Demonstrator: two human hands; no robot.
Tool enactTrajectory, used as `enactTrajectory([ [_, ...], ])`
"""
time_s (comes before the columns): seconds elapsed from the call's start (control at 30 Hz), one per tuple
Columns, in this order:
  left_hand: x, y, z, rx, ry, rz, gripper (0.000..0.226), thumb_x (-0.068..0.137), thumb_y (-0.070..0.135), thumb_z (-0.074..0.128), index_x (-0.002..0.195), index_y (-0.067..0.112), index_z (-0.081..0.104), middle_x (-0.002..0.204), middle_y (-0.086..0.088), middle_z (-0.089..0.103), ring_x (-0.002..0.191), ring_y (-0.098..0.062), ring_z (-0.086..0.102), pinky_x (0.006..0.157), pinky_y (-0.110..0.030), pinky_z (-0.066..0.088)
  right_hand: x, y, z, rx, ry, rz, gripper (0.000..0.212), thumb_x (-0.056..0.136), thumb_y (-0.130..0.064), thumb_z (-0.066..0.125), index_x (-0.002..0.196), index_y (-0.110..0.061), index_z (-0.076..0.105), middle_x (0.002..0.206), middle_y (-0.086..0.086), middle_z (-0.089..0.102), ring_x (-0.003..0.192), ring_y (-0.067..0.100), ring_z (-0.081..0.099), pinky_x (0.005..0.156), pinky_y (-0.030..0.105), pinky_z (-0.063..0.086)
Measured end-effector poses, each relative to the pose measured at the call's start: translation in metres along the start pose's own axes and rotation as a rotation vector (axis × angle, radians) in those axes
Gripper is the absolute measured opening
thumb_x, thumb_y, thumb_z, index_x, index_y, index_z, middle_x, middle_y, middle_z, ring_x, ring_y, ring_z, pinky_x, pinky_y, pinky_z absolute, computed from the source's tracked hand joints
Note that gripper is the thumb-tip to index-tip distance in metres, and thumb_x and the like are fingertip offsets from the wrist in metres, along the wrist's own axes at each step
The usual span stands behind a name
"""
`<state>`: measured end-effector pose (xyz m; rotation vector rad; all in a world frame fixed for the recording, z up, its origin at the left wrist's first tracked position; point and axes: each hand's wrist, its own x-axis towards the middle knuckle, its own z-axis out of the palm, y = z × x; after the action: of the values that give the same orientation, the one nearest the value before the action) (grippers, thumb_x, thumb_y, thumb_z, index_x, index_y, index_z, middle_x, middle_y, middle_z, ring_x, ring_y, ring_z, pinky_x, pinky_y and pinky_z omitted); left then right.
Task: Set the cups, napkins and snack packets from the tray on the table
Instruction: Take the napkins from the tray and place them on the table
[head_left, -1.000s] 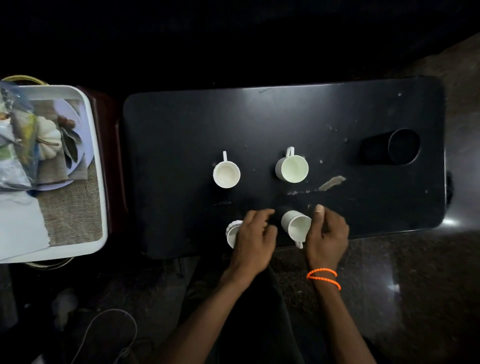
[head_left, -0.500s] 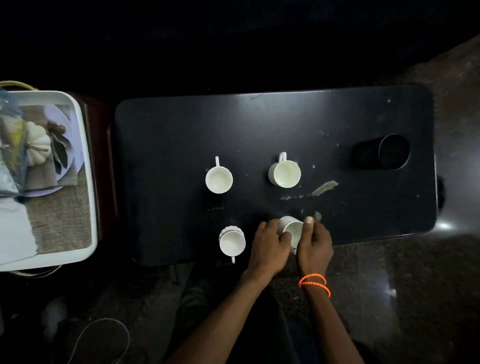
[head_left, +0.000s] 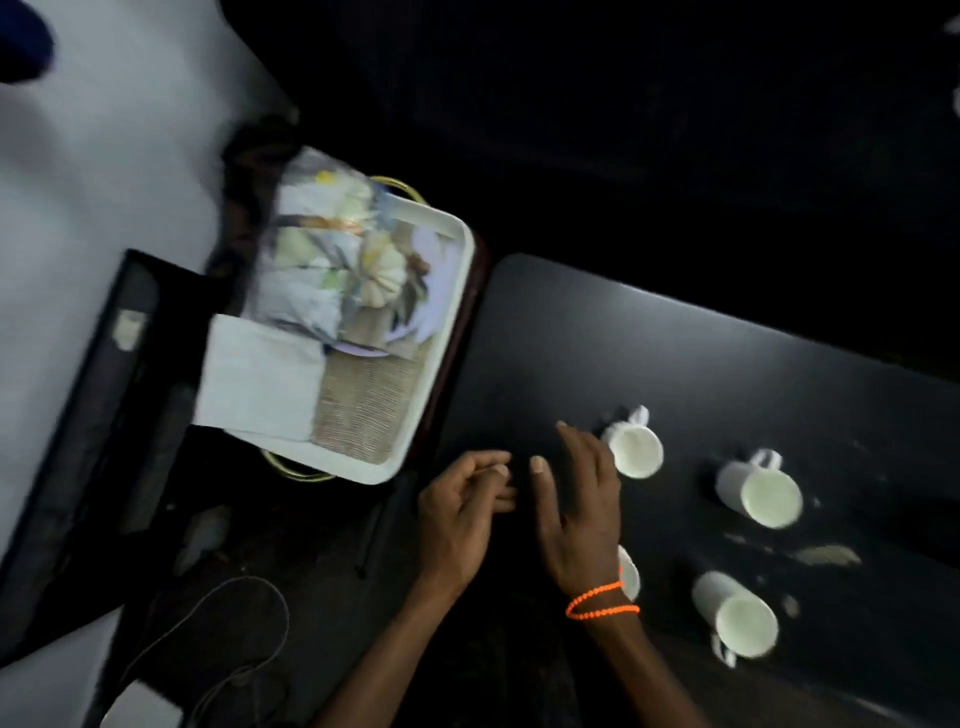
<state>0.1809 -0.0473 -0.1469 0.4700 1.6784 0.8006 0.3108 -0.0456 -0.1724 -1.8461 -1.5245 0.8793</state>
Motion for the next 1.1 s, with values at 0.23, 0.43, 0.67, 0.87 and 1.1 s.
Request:
enactTrajectory([
  [0.23,0.071,0.033,-0.127,-0.171,0.389,0.098,0.018,0.1,0.004,0.057,0.103,0.011,0.074,0.089,-0.013,0.075,0.083,-0.029,0.075,0.072,-0.032,0.062,0.071,-0.088,0.12,0.003,-0.238,-0.166,0.03,0.094,-0.019,0.071,0.121,-0.007,0.069,0.114,0.009,0.066,0.107,0.028,0.063,0.095,0.045,0.051],
  [0.43,0.104,0.041,-0.197,-0.064,0.671,0.155,0.018,0.098,0.017,0.062,0.112,0.019,0.072,0.118,-0.009,0.073,0.106,-0.027,0.072,0.094,-0.046,0.059,0.099,-0.149,0.193,-0.382,-0.468,-0.186,0.029,0.097,-0.037,0.058,0.1,-0.013,0.073,0.1,0.011,0.071,0.102,0.035,0.062,0.09,0.043,0.042],
  [0.67,0.13,0.037,-0.217,0.176,0.625,0.058,0.032,0.099,0.035,0.059,0.117,0.012,0.072,0.127,-0.009,0.066,0.106,-0.013,0.059,0.1,-0.036,0.049,0.09,-0.198,0.254,-0.203,-0.377,0.243,0.045,0.075,-0.05,0.076,0.101,-0.013,0.072,0.109,0.011,0.067,0.111,0.035,0.061,0.098,0.046,0.048],
  [0.87,0.13,0.033,-0.221,0.207,0.614,0.043,0.033,0.101,0.038,0.057,0.109,0.01,0.074,0.122,-0.013,0.066,0.113,-0.025,0.061,0.1,-0.041,0.049,0.086,-0.202,0.274,-0.04,-0.351,0.481,0.027,0.074,-0.039,0.081,0.081,-0.015,0.07,0.09,0.005,0.075,0.095,0.03,0.07,0.093,0.044,0.055],
  [1.1,0.126,0.039,-0.228,-0.043,0.612,0.003,0.034,0.102,0.039,0.055,0.098,0.012,0.075,0.103,-0.013,0.076,0.097,-0.028,0.072,0.092,-0.047,0.059,0.074,-0.198,0.247,0.163,-0.379,0.198,0.024,0.073,-0.014,0.079,0.063,-0.012,0.057,0.063,-0.001,0.055,0.061,0.015,0.05,0.062,0.026,0.039],
])
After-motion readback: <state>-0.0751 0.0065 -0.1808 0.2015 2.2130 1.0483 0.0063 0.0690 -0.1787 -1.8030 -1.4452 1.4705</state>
